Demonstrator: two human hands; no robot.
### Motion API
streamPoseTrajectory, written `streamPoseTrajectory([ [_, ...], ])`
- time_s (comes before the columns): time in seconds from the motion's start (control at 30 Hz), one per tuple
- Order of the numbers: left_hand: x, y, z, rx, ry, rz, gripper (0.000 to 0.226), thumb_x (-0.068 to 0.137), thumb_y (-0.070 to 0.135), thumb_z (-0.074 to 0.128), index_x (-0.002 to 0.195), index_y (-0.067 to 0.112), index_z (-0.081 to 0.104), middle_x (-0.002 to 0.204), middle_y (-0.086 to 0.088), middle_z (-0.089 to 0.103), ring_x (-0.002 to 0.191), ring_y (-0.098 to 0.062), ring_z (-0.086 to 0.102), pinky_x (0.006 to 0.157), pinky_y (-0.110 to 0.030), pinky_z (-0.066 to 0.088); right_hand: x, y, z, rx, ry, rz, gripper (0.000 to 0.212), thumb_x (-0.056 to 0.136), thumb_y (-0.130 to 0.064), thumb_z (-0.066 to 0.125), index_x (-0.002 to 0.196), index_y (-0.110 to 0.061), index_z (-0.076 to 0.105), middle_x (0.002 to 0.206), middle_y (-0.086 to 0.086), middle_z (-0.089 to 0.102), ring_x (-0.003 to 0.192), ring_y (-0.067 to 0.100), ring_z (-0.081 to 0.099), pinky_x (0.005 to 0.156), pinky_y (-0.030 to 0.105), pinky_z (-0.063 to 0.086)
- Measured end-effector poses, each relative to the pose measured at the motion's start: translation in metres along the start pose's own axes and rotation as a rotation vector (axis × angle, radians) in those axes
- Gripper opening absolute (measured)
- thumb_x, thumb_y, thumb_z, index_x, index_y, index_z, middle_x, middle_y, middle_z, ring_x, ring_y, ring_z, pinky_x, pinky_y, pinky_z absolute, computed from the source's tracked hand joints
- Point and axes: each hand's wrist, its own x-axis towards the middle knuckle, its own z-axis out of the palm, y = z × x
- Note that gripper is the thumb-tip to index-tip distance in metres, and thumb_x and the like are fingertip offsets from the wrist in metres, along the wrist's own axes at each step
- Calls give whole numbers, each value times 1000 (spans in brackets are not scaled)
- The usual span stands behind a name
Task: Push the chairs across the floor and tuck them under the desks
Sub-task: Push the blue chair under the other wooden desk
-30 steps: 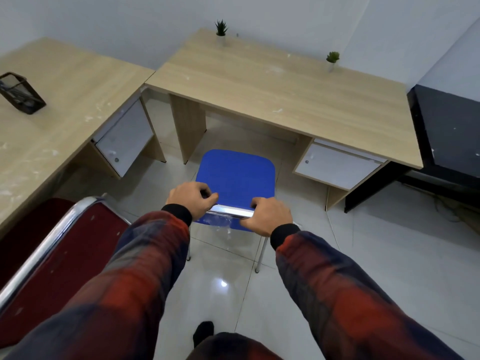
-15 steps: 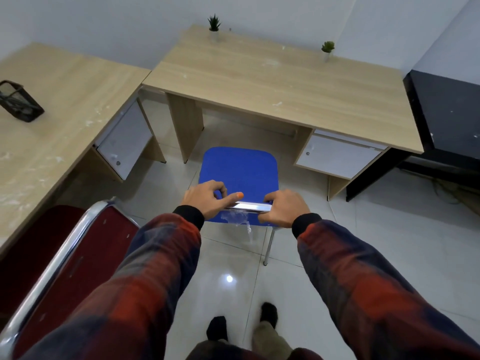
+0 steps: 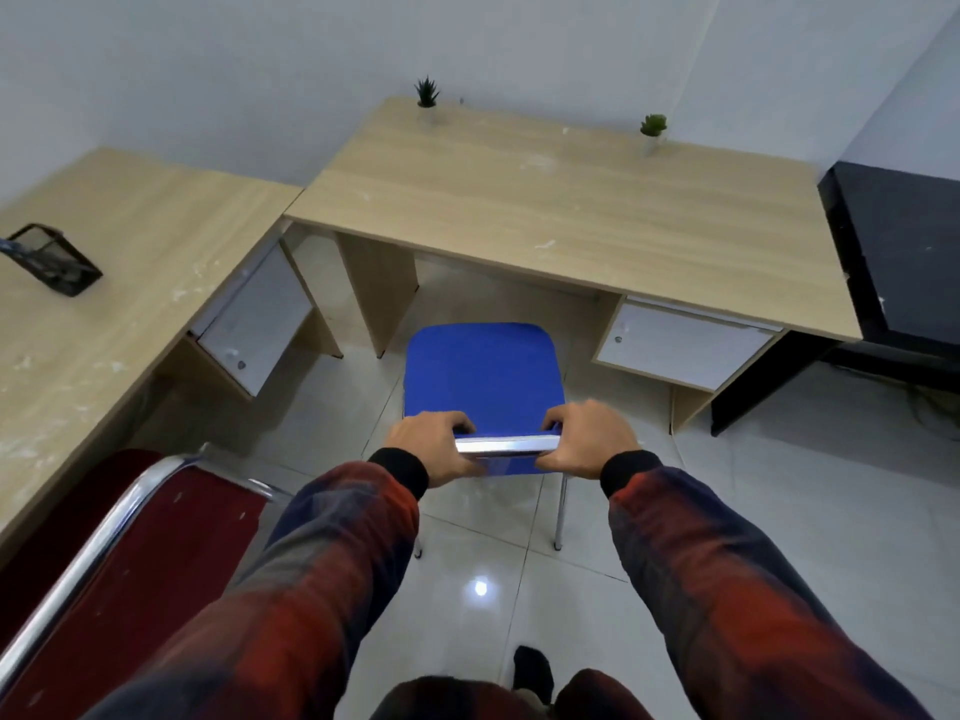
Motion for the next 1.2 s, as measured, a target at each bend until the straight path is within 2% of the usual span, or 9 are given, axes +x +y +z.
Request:
streamPoseTrajectory([
  [0.23, 29, 24, -9, -8, 31, -63, 38, 73, 60, 68, 101, 34, 63, 93, 15, 65, 77, -8, 56, 57, -20, 37, 33, 22, -21, -34, 2, -51, 43, 66, -51, 69, 102, -28, 71, 82, -8, 70, 73, 16, 62, 72, 30, 54],
  [0.43, 46, 26, -7, 2, 78, -73, 41, 69, 67, 65, 94, 34, 64, 86, 16, 66, 76, -9, 59, 62, -25, 45, 46, 30, -29, -30, 8, -54, 40, 69, -50, 71, 102, -29, 70, 83, -7, 69, 74, 17, 61, 71, 29, 52],
  [0.53, 52, 20, -7, 41, 112, -65, 38, 70, 61, 66, 97, 35, 64, 92, 15, 67, 79, -11, 60, 68, -27, 49, 51, 29, -28, -30, 17, -54, 38, 70, -50, 71, 102, -29, 69, 83, -9, 69, 73, 15, 60, 66, 26, 45],
  [0.63, 59, 13, -13, 36, 114, -42, 36, 70, 58, 67, 97, 35, 65, 92, 15, 67, 79, -11, 60, 67, -26, 47, 57, 23, -30, -27, 17, -40, 39, 71, -50, 70, 103, -29, 68, 85, -9, 69, 73, 14, 60, 67, 26, 44],
  [0.87, 82, -16, -43, 27, 82, 9, 34, 71, 57, 69, 96, 34, 65, 90, 16, 66, 75, -9, 56, 63, -23, 40, 86, -8, -29, -22, 15, 59, 44, 71, -50, 68, 109, -29, 67, 85, -9, 67, 77, 16, 61, 71, 27, 50],
  [1.03, 98, -56, -62, 35, 81, 62, 35, 69, 57, 71, 95, 33, 66, 92, 15, 69, 80, -12, 62, 73, -29, 52, 103, -46, -24, -33, -32, 121, 56, 73, -57, 67, 120, -27, 63, 93, -5, 63, 82, 19, 54, 71, 28, 46],
  [1.2, 100, -100, -80, 81, 56, 101, 40, 69, 59, 72, 98, 32, 65, 93, 16, 67, 82, -10, 61, 75, -26, 52, 110, -87, 0, -42, 11, 148, 56, 75, -66, 62, 114, -26, 63, 97, -3, 68, 80, 19, 53, 70, 29, 44],
])
